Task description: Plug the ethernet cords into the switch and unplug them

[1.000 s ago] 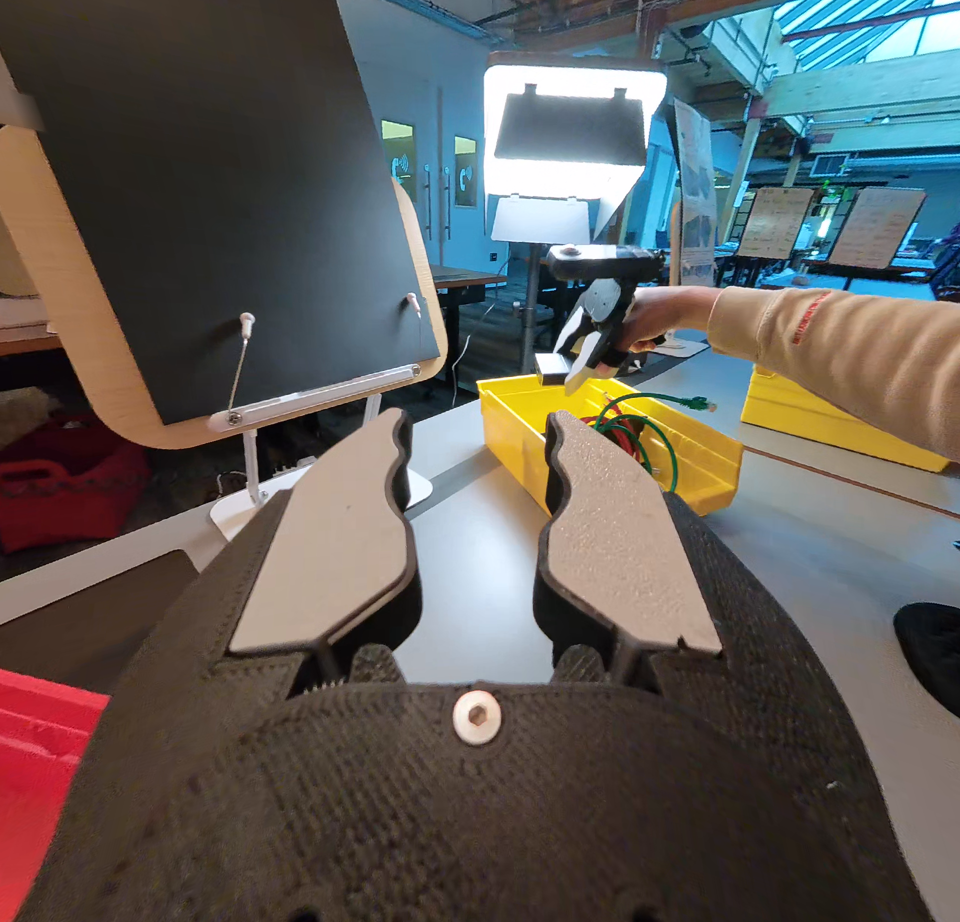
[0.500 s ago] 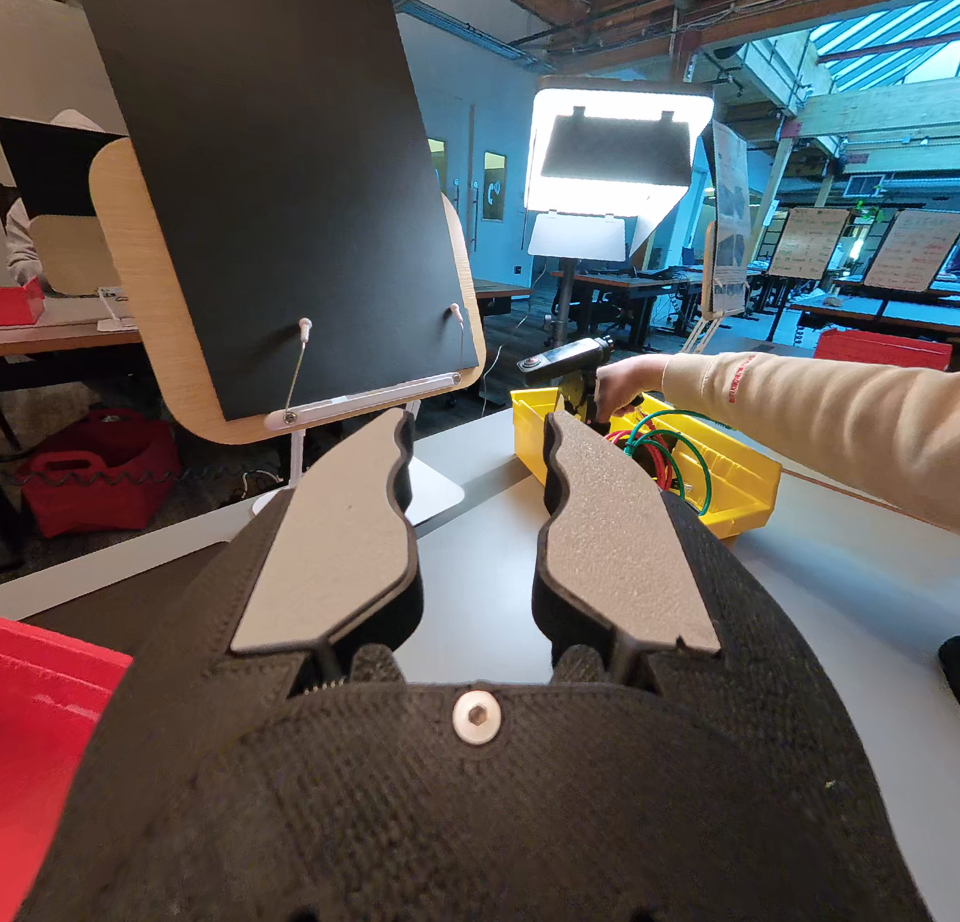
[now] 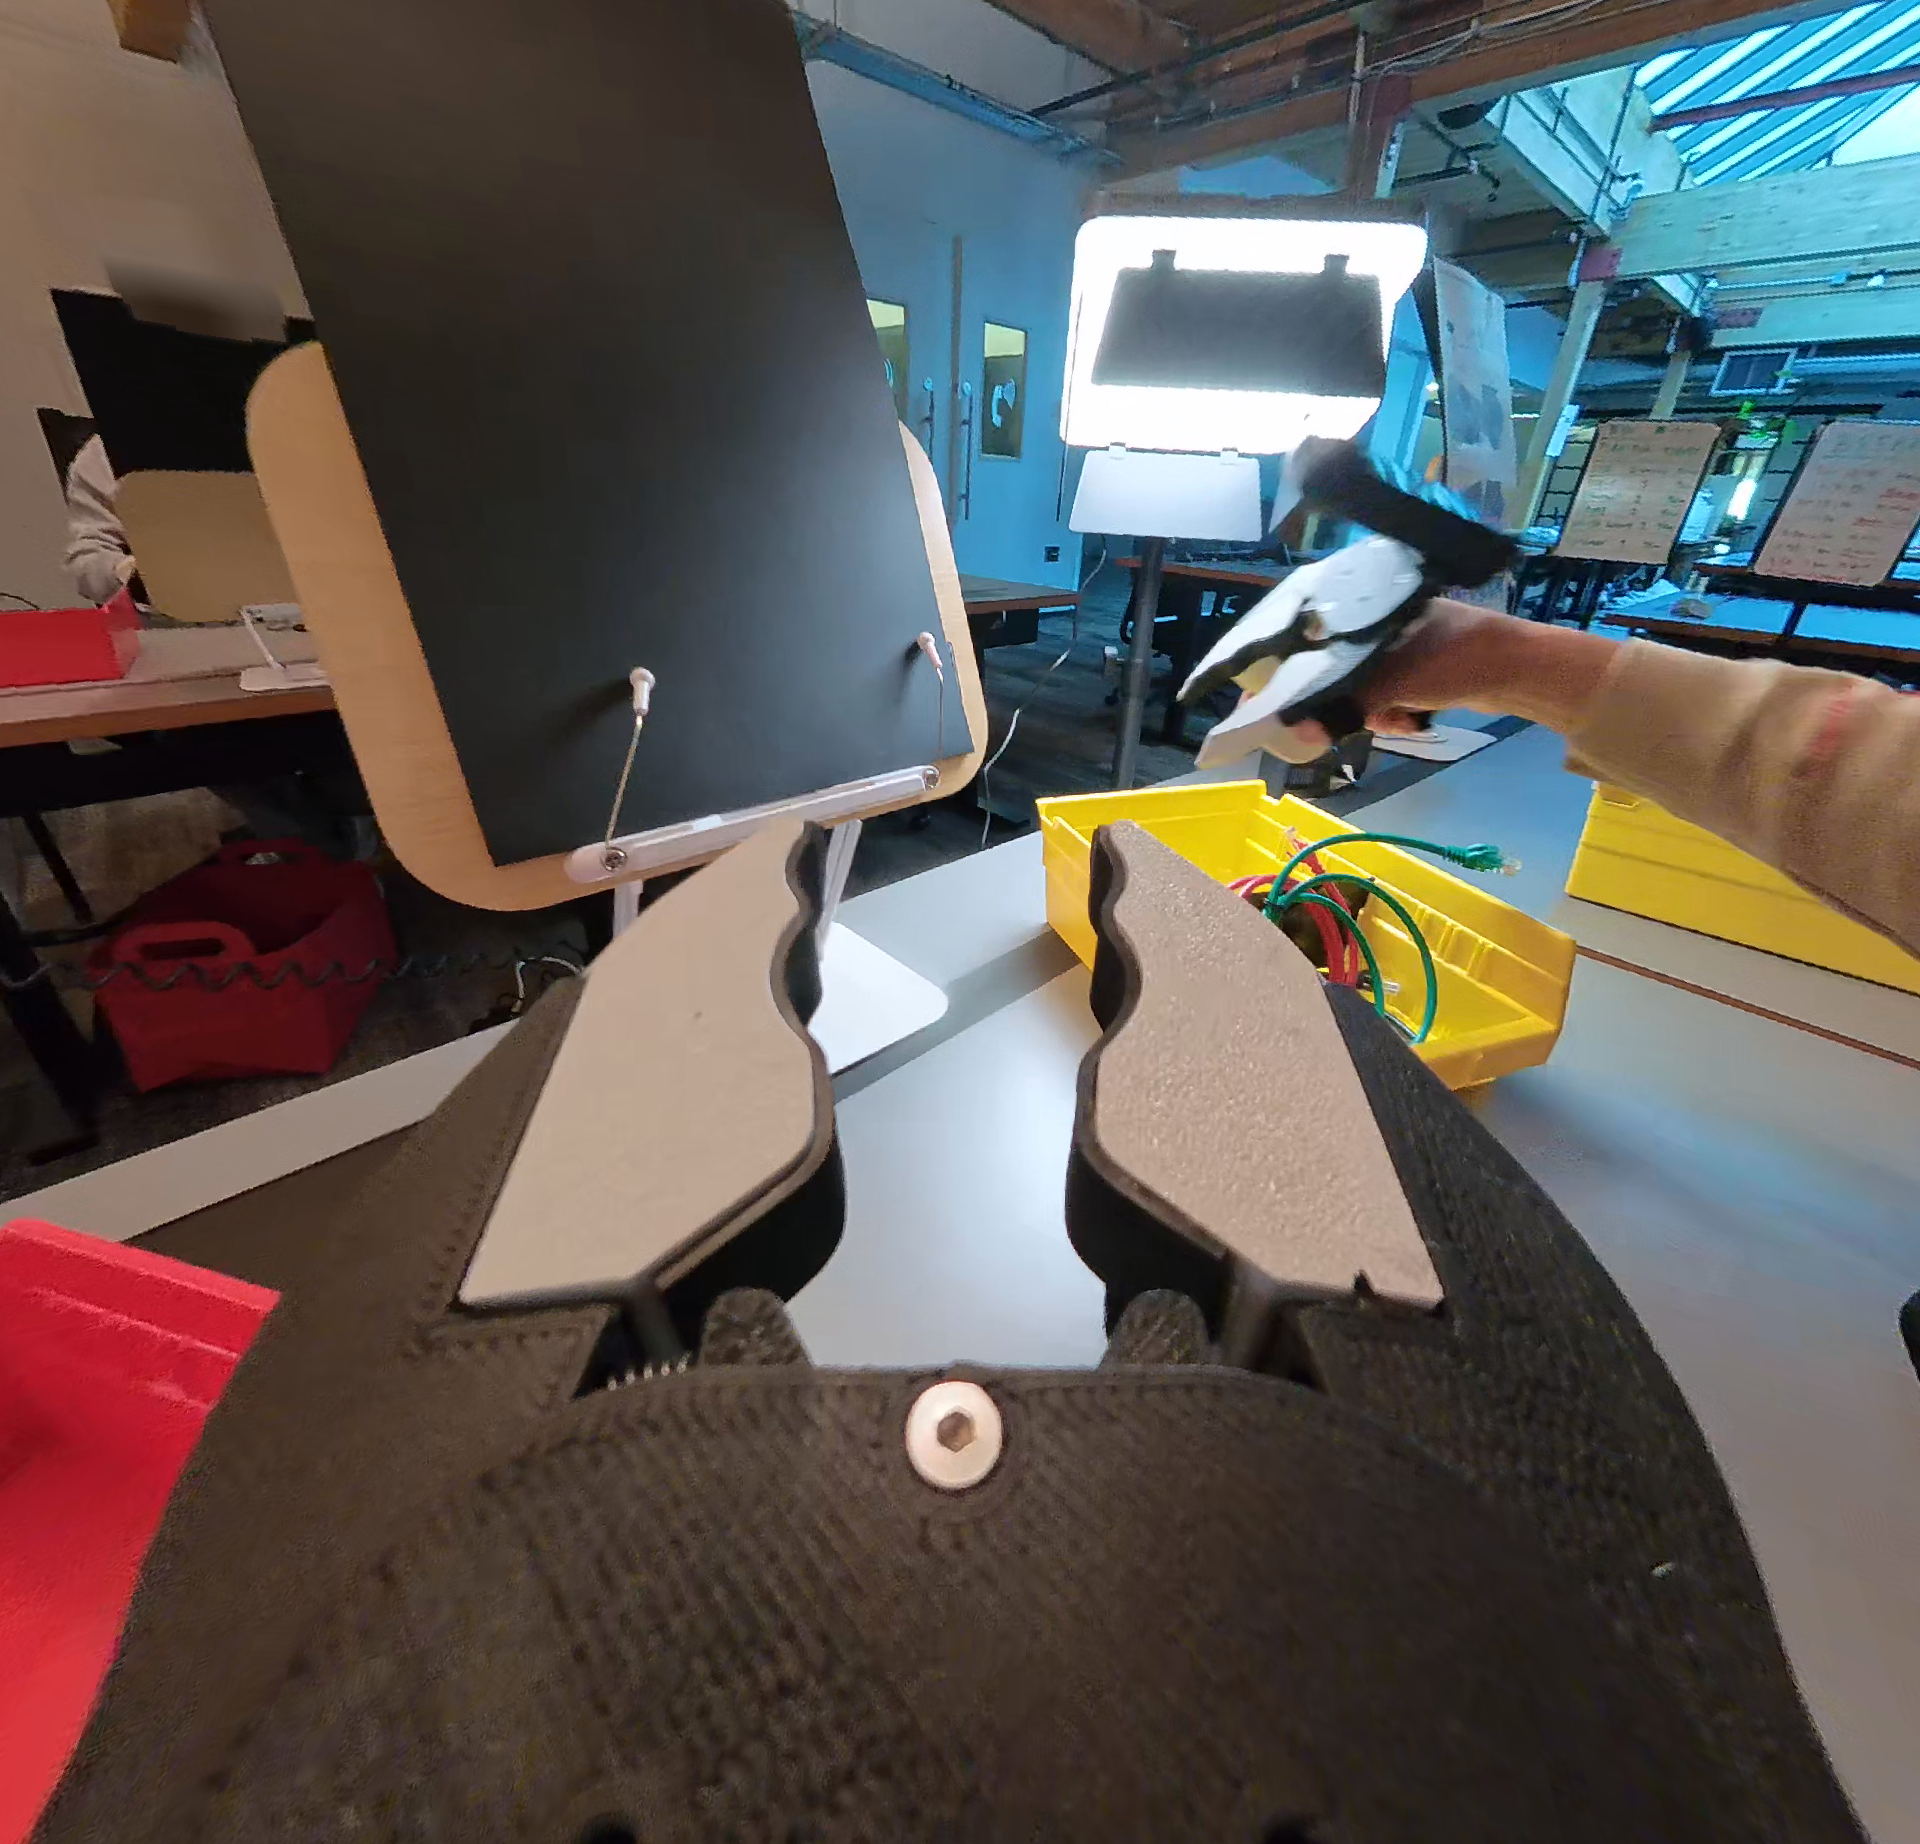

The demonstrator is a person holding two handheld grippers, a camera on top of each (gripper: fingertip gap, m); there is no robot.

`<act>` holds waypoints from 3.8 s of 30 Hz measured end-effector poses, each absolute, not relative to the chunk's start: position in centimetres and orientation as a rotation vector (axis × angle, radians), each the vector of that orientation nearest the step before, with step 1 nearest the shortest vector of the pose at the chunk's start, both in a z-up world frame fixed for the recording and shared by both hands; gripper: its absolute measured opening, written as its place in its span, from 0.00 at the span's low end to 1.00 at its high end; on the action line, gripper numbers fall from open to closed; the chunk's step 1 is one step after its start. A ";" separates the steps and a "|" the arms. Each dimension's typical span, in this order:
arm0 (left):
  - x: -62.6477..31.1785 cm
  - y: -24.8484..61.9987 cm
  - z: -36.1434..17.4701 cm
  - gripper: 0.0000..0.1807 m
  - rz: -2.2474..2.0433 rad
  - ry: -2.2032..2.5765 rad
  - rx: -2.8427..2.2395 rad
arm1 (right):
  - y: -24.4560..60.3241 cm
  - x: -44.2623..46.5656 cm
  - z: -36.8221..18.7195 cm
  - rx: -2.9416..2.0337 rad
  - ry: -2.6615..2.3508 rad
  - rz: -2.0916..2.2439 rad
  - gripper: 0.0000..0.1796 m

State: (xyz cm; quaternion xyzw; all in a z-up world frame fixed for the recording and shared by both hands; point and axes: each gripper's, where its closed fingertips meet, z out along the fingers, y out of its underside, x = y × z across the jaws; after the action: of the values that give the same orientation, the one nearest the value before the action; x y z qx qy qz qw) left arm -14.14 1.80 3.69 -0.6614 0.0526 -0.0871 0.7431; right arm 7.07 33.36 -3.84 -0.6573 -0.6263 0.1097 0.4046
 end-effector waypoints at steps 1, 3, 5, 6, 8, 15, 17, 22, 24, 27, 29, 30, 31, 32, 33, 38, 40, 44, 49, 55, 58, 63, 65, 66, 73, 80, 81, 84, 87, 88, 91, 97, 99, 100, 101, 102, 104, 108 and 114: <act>-14.3 1.5 4.0 0.27 -0.177 0.111 -1.445 | 31.3 7.0 -2.3 -1.598 -1.511 0.341 0.35; -14.8 0.9 4.5 0.27 -0.145 0.101 -1.442 | 27.0 7.5 -0.9 -1.515 -1.417 0.441 0.35; -15.6 0.3 4.7 0.27 -0.100 0.096 -1.460 | 23.0 8.6 -1.4 -1.464 -1.383 0.468 0.34; -16.0 -0.1 4.6 0.27 -0.075 0.098 -1.481 | 21.2 9.4 -2.6 -1.471 -1.403 0.460 0.34; -17.0 -0.8 3.7 0.27 -0.028 0.114 -1.558 | 18.4 11.0 -6.6 -1.520 -1.516 0.389 0.35; -20.9 -4.9 -8.5 0.32 0.062 0.256 -2.157 | 17.4 16.3 -18.5 -1.722 -1.843 0.063 0.37; -22.1 -6.7 -13.3 0.35 0.101 0.315 -2.383 | 17.8 16.5 -19.5 -1.744 -1.901 0.019 0.36; -25.3 -9.5 -20.4 0.37 0.364 0.531 -2.684 | 18.3 15.4 -21.0 -1.643 -2.068 -0.199 0.23; -25.6 -9.6 -22.0 0.29 0.396 0.603 -2.718 | 18.8 15.0 -21.1 -1.576 -2.092 -0.282 0.17; -26.1 -9.1 -22.2 0.17 0.527 0.695 -2.660 | 18.5 14.7 -21.1 -1.531 -2.101 -0.268 0.17; -25.5 -9.1 -22.2 0.17 0.534 0.719 -2.620 | 17.6 14.7 -21.1 -1.475 -2.117 -0.241 0.17; -25.0 -9.1 -22.2 0.17 0.543 0.741 -2.594 | 16.7 14.6 -21.1 -1.442 -2.132 -0.217 0.17; -24.3 -9.1 -22.2 0.17 0.544 0.770 -2.573 | 15.7 14.6 -21.0 -1.413 -2.143 -0.191 0.17; -23.5 -9.2 -22.2 0.17 0.539 0.799 -2.552 | 14.7 14.5 -21.0 -1.384 -2.154 -0.180 0.17; -22.6 -9.2 -22.1 0.17 0.536 0.833 -2.531 | 13.6 14.4 -21.0 -1.341 -2.169 -0.180 0.17; -17.5 -8.3 -22.0 0.17 0.516 1.004 -2.414 | 7.6 13.2 -20.9 -1.143 -2.236 -0.131 0.17; -15.5 -7.5 -22.0 0.17 0.498 1.057 -2.373 | 5.6 12.5 -20.9 -1.085 -2.257 -0.112 0.18; -12.6 -5.4 -21.9 0.18 0.463 1.117 -2.312 | 3.4 11.0 -20.8 -1.020 -2.277 -0.091 0.18; -11.1 -2.5 -21.8 0.18 0.467 1.132 -2.238 | 3.1 9.7 -20.7 -1.028 -2.241 -0.073 0.18; -10.2 -2.5 -18.9 0.23 0.406 0.912 -2.151 | 2.6 10.0 -17.5 -1.230 -1.913 0.188 0.24; -7.1 -3.3 -16.0 0.25 0.215 0.703 -2.057 | 3.0 11.5 -13.6 -1.436 -1.481 0.469 0.24; -1.4 -2.7 -14.2 0.25 -0.173 0.310 -1.943 | 6.9 17.1 -10.0 -1.559 -0.875 0.501 0.28; -0.3 -1.7 -14.3 0.26 -0.234 0.173 -1.920 | 8.0 18.0 -10.6 -1.622 -0.778 0.523 0.31; 0.0 -1.1 -14.4 0.26 -0.242 0.107 -1.910 | 8.6 18.0 -11.2 -1.654 -0.746 0.535 0.31; -0.3 2.0 -15.2 0.27 -0.182 -0.108 -1.839 | 10.9 16.8 -14.2 -1.782 -0.644 0.609 0.30; 0.2 3.1 -15.5 0.21 -0.165 -0.133 -1.811 | 12.2 16.0 -15.7 -1.836 -0.599 0.615 0.21; 0.3 3.3 -15.6 0.19 -0.160 -0.137 -1.810 | 12.3 16.0 -15.7 -1.834 -0.597 0.614 0.21; 0.7 3.5 -15.7 0.12 -0.187 -0.155 -1.802 | 12.4 15.7 -15.6 -1.823 -0.590 0.603 0.15; 0.5 3.6 -15.7 0.11 -0.173 -0.151 -1.813 | 12.6 16.0 -15.6 -1.830 -0.575 0.598 0.11; 0.5 3.6 -15.7 0.11 -0.169 -0.155 -1.813 | 12.6 16.1 -15.5 -1.828 -0.580 0.578 0.10; 0.5 3.4 -15.7 0.10 -0.147 -0.146 -1.819 | 12.5 16.5 -15.3 -1.814 -0.589 0.499 0.06; 1.4 1.9 -12.0 0.10 -0.117 -0.078 -1.727 | 10.8 17.5 -10.5 -1.659 -0.593 0.431 0.05; 1.4 1.1 -9.5 0.10 -0.091 -0.059 -1.680 | 9.9 17.4 -8.0 -1.600 -0.593 0.436 0.05; 1.1 0.7 -8.2 0.10 -0.080 -0.055 -1.659 | 9.5 17.0 -6.5 -1.572 -0.600 0.442 0.05; 0.7 0.2 -6.8 0.10 -0.066 -0.053 -1.638 | 9.1 16.5 -5.1 -1.544 -0.610 0.451 0.06; 0.1 -0.3 -5.4 0.10 -0.052 -0.055 -1.616 | 8.6 15.8 -3.7 -1.516 -0.620 0.461 0.06; -1.4 -1.6 -2.7 0.10 -0.022 -0.078 -1.570 | 7.7 13.9 -0.9 -1.461 -0.637 0.498 0.06; -5.7 -5.1 1.8 0.09 0.075 -0.135 -1.494 | 5.5 8.6 2.8 -1.385 -0.682 0.608 0.06; -13.3 -12.5 4.7 0.08 0.239 -0.259 -1.442 | 0.2 -0.9 4.7 -1.317 -0.813 0.755 0.08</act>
State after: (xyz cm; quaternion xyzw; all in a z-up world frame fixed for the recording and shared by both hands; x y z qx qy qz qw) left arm -13.31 -12.47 4.71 -0.6565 -0.1179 0.1087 0.7371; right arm -0.93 0.23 4.70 -0.5803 -0.3580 0.3324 0.6516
